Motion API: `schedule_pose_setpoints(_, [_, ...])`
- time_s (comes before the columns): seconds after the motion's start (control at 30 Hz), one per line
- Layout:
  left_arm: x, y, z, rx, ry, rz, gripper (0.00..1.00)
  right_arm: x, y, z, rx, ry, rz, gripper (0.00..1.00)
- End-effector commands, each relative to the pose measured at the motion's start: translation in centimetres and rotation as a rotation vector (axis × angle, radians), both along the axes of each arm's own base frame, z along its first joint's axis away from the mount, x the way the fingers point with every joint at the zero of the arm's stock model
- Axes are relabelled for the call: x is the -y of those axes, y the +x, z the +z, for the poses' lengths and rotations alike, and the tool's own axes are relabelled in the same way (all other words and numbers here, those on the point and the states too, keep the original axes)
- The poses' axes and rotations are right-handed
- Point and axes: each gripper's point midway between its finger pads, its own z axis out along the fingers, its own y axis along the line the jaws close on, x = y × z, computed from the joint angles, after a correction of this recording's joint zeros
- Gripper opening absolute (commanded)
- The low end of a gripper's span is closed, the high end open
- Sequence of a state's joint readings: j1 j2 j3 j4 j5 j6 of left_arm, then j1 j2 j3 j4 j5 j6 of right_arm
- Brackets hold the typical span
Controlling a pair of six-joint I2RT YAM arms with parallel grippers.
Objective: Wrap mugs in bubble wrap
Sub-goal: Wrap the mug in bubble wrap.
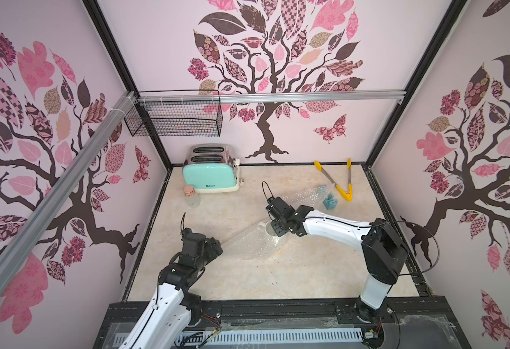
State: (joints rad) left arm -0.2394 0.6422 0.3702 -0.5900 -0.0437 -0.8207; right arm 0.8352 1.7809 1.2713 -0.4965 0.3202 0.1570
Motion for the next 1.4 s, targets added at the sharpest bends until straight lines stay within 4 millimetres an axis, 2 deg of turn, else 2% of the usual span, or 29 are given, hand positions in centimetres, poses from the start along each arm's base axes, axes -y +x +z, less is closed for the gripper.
schedule_pose_setpoints(0.0, [1.2,0.1,-1.7,-0.032,-0.150,0.006,0.83,-0.2,0.1,0.0,-0.010,0.001,-0.004,0.41])
schedule_pose_setpoints(0.13, [3.7,0.3,-2.9,-0.048,-0.308,-0.065,0.67,-0.3,0.2,-0.1,-0.014,0.006,-0.003,0.41])
schedule_pose_setpoints(0.23, [3.9,-0.4,-3.8,-0.093,-0.328,-0.056,0.68,-0.6,0.2,-0.1,-0.023,0.016,-0.006,0.41])
schedule_pose_setpoints(0.43, [2.9,-0.7,-5.0,-0.090,-0.301,-0.004,0.82,-0.9,0.0,0.0,-0.033,0.040,-0.006,0.41])
schedule_pose_setpoints(0.5, [2.8,-0.4,-4.5,-0.082,-0.285,-0.008,0.75,-1.0,0.0,-0.1,-0.038,0.042,-0.002,0.41])
schedule_pose_setpoints(0.53, [2.9,-0.1,-4.2,-0.069,-0.286,-0.018,0.68,-1.0,0.0,-0.2,-0.041,0.040,-0.005,0.41])
schedule_pose_setpoints(0.77, [4.7,1.8,-0.4,-0.007,-0.290,-0.161,0.00,-1.1,-0.1,-0.3,-0.050,0.044,-0.006,0.41])
schedule_pose_setpoints(0.83, [5.8,2.3,1.2,0.027,-0.307,-0.209,0.00,-1.1,-0.2,-0.2,-0.051,0.046,-0.005,0.41])
schedule_pose_setpoints(1.1, [12.1,4.5,9.8,0.174,-0.269,-0.415,0.00,-1.3,-0.1,0.0,-0.052,0.057,-0.007,0.41])
schedule_pose_setpoints(1.23, [16.6,5.5,13.2,0.217,-0.313,-0.529,0.00,-1.4,-0.1,0.0,-0.055,0.064,-0.012,0.41])
schedule_pose_setpoints(1.37, [21.7,5.5,15.1,0.235,-0.373,-0.648,0.00,-1.7,-0.1,0.4,-0.067,0.111,-0.026,0.41])
